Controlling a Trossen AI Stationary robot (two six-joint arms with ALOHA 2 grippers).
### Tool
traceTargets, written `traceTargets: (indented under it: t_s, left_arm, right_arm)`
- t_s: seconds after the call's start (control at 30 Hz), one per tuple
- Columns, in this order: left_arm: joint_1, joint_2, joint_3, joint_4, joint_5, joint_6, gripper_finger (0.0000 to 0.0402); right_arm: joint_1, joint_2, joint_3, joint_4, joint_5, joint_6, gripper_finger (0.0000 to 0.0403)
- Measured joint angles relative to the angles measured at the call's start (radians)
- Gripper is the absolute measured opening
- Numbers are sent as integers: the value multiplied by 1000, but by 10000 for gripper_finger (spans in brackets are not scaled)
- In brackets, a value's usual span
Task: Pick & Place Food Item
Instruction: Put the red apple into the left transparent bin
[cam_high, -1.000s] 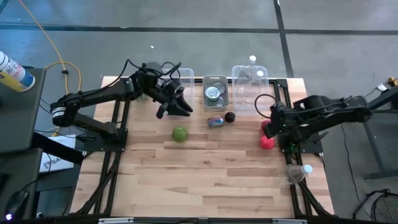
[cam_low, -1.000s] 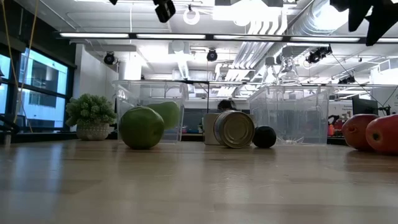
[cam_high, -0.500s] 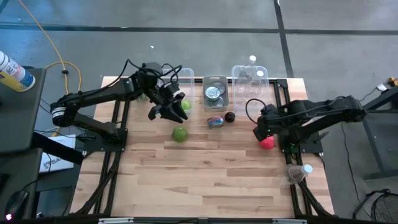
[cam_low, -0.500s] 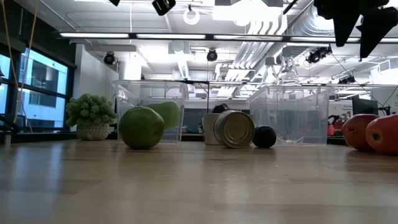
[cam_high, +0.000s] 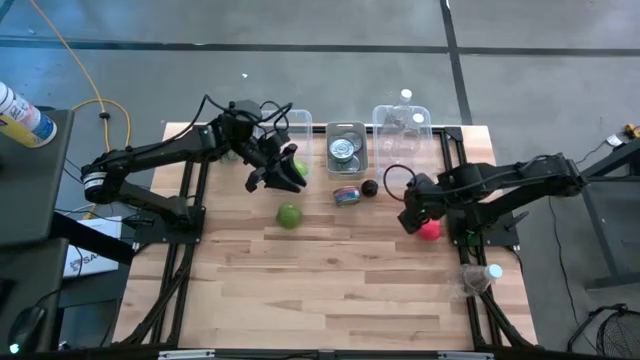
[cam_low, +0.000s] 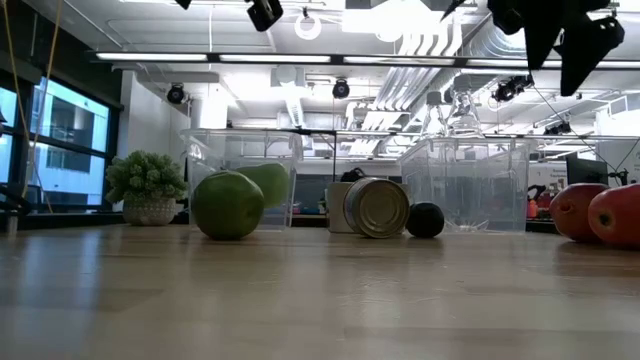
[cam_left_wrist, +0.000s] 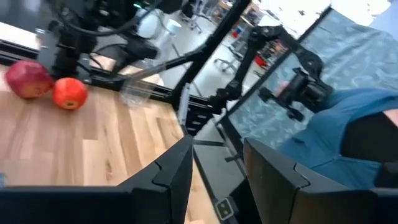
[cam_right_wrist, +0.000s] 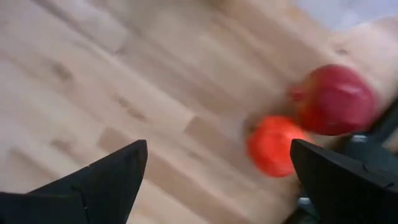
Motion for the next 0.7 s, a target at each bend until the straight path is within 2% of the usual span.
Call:
traceTargets:
  t_s: [0.13, 0.23, 0.47, 0.7]
  left_arm:
    - [-5, 0, 0, 0, -6, 0, 138]
    - [-11, 0, 0, 0, -16, 0, 138]
    - [-31, 0, 0, 4, -173, -2, 138]
    - [-73, 1, 0, 4, -250, -2, 138]
  right_arm:
    - [0, 3, 0, 53, -93, -20, 386]
    - [0, 7, 0, 72, -102, -67, 394]
    - [44, 4, 0, -18, -147, 47, 397]
    - [46, -37, -1, -82, -101, 90, 398]
